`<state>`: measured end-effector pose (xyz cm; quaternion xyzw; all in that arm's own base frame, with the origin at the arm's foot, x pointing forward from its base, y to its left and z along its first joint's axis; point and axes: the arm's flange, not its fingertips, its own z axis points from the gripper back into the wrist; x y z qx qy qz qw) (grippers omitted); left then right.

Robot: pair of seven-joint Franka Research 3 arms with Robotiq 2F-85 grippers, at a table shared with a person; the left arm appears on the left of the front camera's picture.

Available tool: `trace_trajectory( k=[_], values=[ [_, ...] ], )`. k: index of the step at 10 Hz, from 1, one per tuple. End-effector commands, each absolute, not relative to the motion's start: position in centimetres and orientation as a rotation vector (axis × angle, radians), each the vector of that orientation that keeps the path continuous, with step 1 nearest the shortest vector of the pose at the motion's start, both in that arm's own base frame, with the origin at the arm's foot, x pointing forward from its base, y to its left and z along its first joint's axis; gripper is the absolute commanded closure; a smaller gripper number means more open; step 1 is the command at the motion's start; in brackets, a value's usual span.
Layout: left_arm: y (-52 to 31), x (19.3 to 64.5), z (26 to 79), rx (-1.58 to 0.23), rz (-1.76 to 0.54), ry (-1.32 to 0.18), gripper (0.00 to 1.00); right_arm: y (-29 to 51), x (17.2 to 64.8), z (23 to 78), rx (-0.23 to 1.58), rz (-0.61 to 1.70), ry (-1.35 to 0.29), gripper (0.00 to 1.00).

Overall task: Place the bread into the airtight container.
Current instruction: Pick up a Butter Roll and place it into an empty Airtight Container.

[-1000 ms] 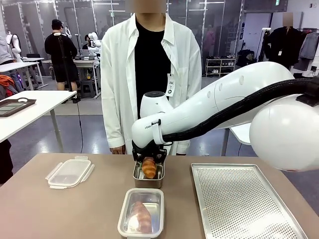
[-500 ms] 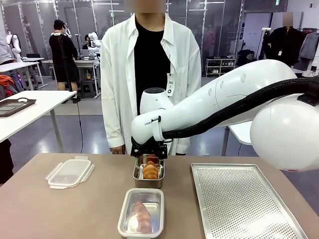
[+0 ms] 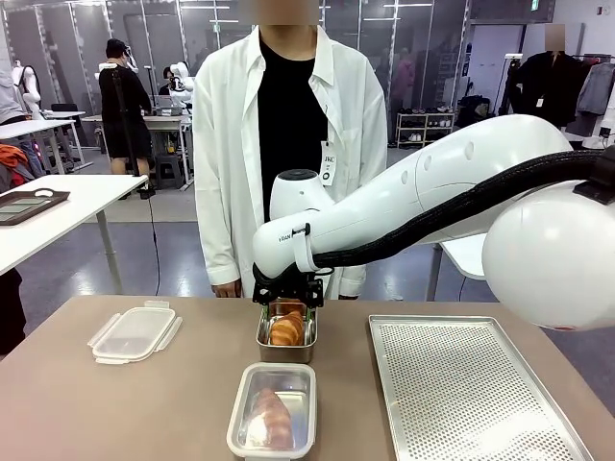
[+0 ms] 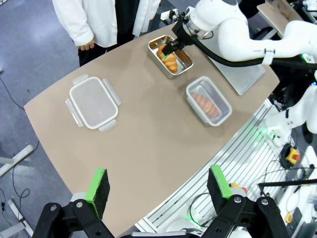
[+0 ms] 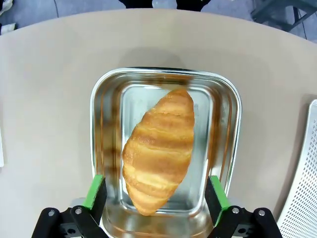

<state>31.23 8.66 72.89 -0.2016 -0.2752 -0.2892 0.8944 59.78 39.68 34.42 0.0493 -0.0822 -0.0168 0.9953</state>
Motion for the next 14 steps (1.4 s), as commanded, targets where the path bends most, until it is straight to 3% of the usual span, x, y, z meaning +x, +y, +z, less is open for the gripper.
trace_trajectory(
  k=[1, 9, 14],
  values=[
    [8.7, 31.1, 72.9, -0.425, -0.621, -0.574, 0.00, 39.7, 59.9, 34.5, 0.106, -0.037, -0.174, 0.00],
    [8.7, 31.1, 72.9, -0.425, -0.621, -0.574, 0.00, 39.7, 59.8, 34.4, 0.099, -0.034, -0.165, 0.00],
    [8.7, 31.1, 72.9, -0.425, -0.621, -0.574, 0.00, 30.7, 55.6, 48.1, 0.123, 0.177, -0.199, 0.00]
  ],
)
